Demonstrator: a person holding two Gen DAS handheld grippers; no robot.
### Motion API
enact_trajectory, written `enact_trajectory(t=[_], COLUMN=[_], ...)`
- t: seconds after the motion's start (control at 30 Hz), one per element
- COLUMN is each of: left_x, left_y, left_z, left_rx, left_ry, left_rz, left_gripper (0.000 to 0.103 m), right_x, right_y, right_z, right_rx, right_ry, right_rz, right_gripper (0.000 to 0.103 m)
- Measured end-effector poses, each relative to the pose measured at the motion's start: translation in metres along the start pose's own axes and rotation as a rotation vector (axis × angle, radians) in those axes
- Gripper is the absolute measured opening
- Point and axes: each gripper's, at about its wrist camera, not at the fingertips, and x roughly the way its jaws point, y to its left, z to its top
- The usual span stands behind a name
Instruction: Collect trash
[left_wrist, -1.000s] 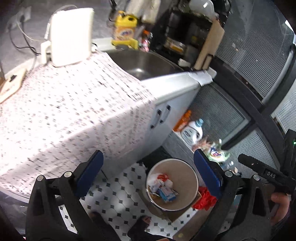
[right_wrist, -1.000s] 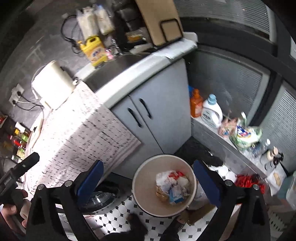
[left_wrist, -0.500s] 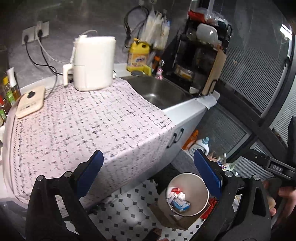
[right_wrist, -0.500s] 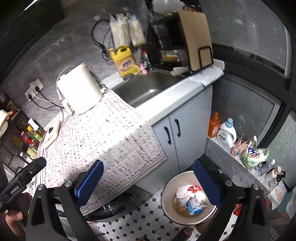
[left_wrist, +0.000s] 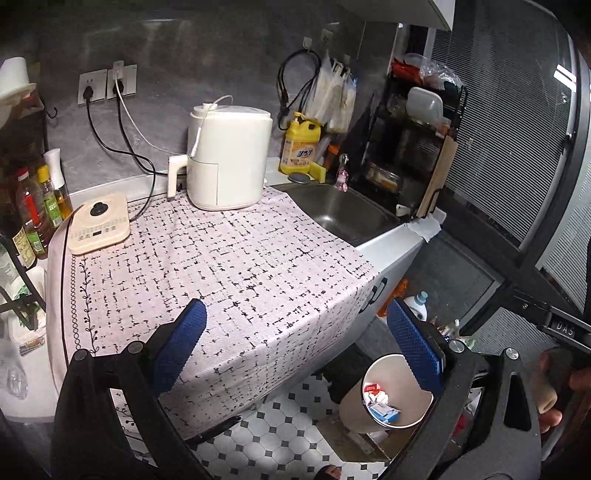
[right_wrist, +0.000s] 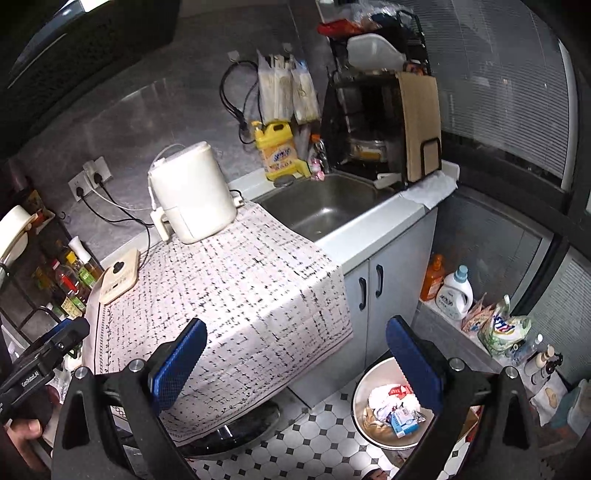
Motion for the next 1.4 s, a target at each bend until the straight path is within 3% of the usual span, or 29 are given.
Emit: enact_trajectory(t=[0.37,1.4], left_x=[-0.017,-0.028], left_y=[0.001,-0.031], left_z=[0.000,-0.008], left_rx=[0.020,0.048], left_ry=[-0.034,-0.054], left_rz=[-0.014,-0.062], left_gripper=[0.097,0.097], right_x=[-0.026,-0.050], right_y=[0.021,-0.005], right_z=[-0.001,-0.017], right_rx=[-0.042,-0.025], right_ry=[-0.047,-0.052], right_rz=[0.002,-0.030], right_gripper=[0.095,0.095])
